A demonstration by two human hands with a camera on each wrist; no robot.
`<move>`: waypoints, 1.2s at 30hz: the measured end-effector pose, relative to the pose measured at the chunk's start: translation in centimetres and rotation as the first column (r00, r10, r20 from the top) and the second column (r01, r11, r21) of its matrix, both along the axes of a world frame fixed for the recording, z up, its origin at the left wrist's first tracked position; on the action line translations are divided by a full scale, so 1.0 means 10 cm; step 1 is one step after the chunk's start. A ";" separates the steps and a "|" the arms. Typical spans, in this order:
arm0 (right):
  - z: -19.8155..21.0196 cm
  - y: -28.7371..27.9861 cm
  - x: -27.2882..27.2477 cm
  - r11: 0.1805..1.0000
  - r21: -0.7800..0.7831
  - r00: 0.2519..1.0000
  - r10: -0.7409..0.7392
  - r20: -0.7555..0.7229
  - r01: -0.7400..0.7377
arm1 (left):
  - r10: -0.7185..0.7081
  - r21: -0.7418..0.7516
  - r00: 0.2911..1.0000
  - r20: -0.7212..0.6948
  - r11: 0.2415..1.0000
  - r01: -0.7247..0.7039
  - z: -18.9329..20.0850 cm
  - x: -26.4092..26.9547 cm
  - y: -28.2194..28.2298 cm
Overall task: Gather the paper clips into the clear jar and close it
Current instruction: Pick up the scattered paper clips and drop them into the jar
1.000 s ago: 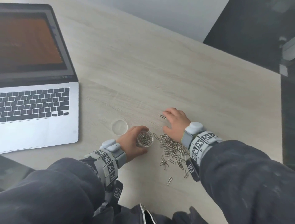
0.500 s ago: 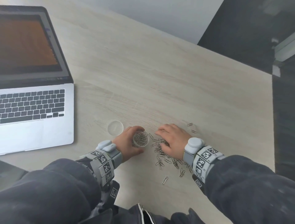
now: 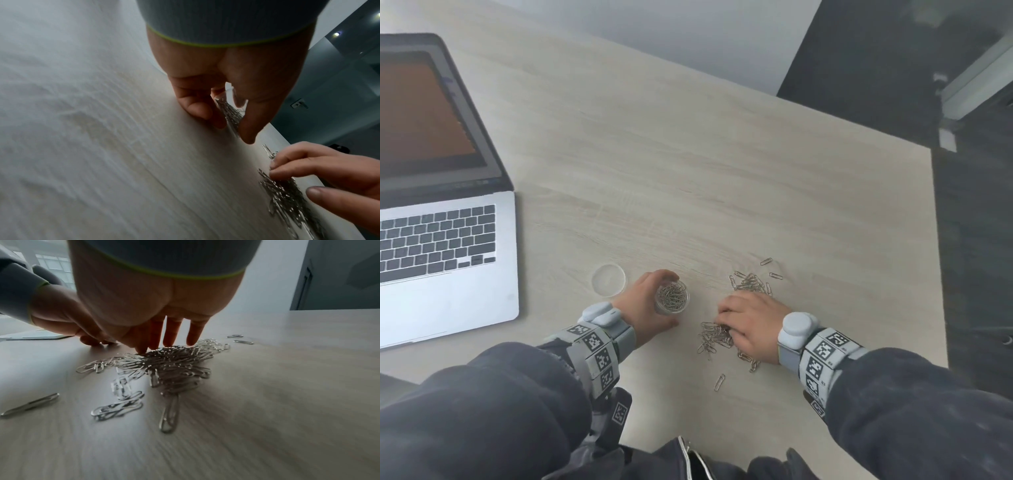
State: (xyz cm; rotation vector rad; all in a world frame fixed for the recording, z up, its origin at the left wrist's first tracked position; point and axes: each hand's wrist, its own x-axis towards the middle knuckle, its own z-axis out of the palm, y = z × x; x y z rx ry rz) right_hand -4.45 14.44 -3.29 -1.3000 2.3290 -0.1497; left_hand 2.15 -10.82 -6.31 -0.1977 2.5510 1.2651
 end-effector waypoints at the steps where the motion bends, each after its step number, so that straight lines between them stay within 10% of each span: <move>1: 0.02 0.03 -0.01 0.999 -0.022 0.999 -0.047 -0.005 0.047 | -0.014 -0.008 1.000 0.004 1.000 0.014 0.00 -0.01 0.02; 7: 0.15 0.11 -0.03 0.869 0.082 0.871 -0.491 0.030 0.487 | -0.063 0.023 0.998 0.001 0.998 0.063 -0.02 -0.10 0.23; 26: 0.07 0.21 0.09 0.800 0.096 0.771 -0.597 0.221 0.592 | -0.074 -0.025 0.997 -0.018 0.997 0.074 -0.01 -0.05 0.34; 31: 0.19 0.02 0.08 0.698 -0.040 0.668 -0.665 0.335 0.715 | -0.071 -0.026 0.997 -0.031 0.997 0.070 -0.04 -0.04 0.34; 36: 0.39 -0.40 0.10 0.703 -0.209 0.718 -0.578 0.389 0.680 | -0.068 -0.010 0.997 -0.039 0.998 0.067 -0.05 -0.04 0.35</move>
